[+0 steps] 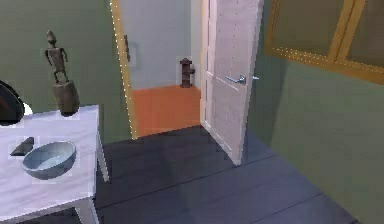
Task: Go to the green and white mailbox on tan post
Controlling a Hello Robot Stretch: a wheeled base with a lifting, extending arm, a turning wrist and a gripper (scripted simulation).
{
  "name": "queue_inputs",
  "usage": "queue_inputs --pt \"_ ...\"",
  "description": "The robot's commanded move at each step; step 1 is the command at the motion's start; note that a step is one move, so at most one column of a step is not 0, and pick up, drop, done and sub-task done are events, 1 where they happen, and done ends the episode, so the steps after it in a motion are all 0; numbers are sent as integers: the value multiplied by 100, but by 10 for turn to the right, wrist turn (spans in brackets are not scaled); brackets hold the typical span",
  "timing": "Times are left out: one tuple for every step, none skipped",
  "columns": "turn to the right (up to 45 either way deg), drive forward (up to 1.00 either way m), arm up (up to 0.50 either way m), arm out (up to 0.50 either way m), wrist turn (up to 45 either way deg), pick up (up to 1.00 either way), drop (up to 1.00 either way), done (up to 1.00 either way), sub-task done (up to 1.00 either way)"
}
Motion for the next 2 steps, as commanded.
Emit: queue_inputs --pt "-30 0 0 0 0 0 0 0 0" --pt "0 60 0 0 0 0 0 0 0"
